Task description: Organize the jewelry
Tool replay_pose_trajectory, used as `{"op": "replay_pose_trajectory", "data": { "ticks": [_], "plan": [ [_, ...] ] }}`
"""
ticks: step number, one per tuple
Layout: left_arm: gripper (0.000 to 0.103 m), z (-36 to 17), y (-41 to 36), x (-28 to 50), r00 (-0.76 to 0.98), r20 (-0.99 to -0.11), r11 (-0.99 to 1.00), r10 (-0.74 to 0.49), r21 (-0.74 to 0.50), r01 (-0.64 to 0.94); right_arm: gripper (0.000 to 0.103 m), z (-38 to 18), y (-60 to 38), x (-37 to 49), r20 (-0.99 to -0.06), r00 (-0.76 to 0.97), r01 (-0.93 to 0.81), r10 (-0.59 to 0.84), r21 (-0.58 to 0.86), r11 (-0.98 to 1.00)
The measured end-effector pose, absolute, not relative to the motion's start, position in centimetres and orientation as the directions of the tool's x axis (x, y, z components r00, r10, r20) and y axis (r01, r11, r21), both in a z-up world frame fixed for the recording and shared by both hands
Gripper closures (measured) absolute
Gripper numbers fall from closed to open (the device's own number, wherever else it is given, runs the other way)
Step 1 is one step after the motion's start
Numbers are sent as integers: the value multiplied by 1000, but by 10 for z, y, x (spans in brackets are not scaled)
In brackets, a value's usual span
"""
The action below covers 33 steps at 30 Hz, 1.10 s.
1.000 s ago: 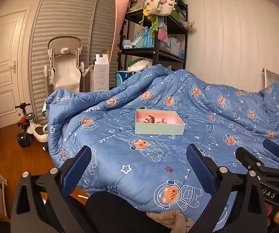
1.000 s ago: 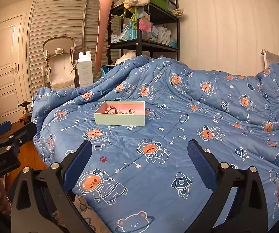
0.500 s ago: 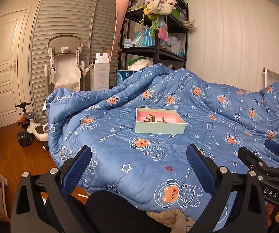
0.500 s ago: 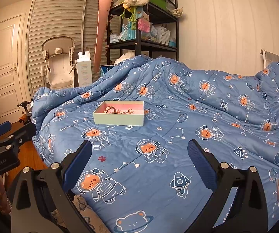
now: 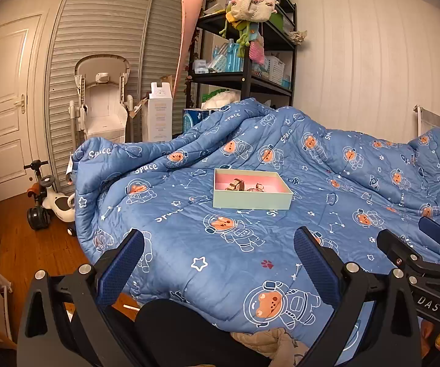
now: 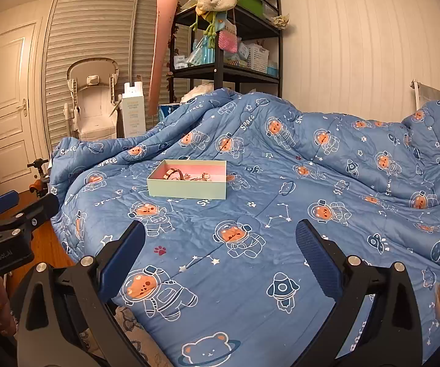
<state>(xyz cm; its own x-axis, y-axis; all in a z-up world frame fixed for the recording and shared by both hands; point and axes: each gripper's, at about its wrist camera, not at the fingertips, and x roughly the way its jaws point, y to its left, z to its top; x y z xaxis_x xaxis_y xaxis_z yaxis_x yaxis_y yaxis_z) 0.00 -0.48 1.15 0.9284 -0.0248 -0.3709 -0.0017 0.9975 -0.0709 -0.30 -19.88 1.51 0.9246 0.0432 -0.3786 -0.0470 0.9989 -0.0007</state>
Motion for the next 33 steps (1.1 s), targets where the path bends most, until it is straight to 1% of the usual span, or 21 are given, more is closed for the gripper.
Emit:
{"op": "replay_pose_trajectory", "data": {
  "ticks": [33],
  "plan": [
    [7,12,-5,3,928,-371,998,-26,-67,2,6,15,-199,0,-381,923,-55,47,-8,998]
  ]
}}
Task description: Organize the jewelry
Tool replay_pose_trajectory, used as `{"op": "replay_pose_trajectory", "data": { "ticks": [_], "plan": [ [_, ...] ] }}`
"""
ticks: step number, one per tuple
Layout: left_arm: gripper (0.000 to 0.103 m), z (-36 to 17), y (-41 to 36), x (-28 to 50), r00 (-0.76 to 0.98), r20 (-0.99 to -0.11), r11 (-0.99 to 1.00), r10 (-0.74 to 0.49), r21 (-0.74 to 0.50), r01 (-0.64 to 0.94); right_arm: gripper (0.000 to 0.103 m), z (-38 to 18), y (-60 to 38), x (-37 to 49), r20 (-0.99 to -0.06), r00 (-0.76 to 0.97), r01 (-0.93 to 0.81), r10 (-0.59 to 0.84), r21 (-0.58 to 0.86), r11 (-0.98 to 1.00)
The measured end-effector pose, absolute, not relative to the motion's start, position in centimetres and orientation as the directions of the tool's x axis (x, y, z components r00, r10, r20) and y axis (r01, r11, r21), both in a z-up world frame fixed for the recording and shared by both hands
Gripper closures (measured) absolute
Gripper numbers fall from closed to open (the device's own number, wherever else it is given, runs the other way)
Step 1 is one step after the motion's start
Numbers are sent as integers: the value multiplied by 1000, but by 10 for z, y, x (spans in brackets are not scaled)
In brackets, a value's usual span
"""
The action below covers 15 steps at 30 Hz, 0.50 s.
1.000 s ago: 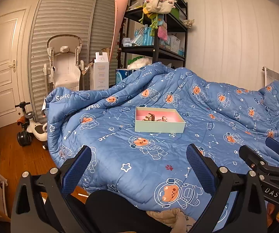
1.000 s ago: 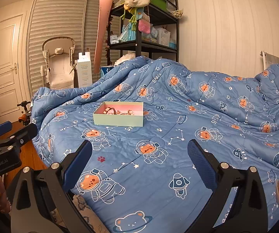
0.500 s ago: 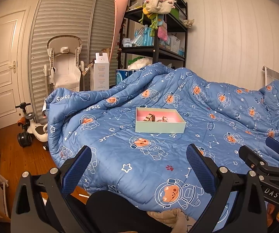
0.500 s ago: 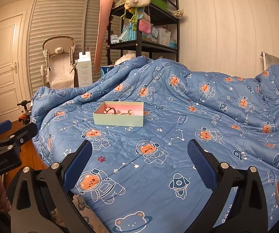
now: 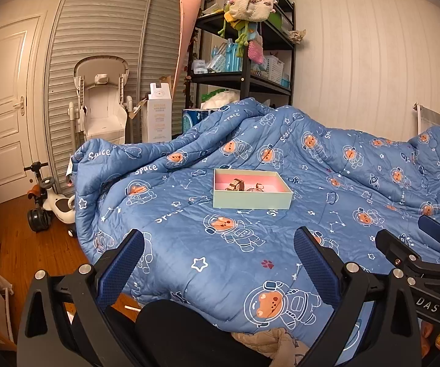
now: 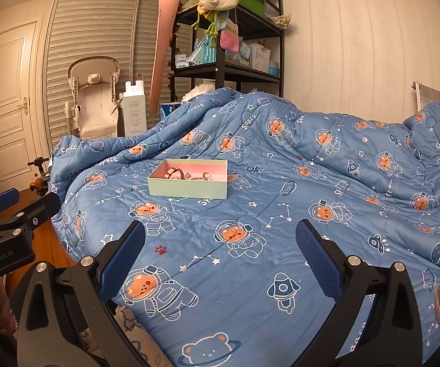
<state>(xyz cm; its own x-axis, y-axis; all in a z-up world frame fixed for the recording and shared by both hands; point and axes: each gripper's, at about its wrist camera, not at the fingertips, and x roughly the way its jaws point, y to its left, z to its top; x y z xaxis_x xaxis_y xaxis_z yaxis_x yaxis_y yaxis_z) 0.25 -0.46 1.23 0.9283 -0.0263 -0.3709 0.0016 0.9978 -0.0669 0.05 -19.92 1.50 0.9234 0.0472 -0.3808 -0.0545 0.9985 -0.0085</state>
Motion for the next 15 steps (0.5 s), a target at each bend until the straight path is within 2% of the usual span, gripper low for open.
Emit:
{"op": "replay_pose_trajectory", "data": {
  "ticks": [15],
  "plan": [
    [7,13,-1,2,927,-373,998,-25,-66,1,6,13,-198,1,-381,923,-58,50,-10,998]
  ]
}}
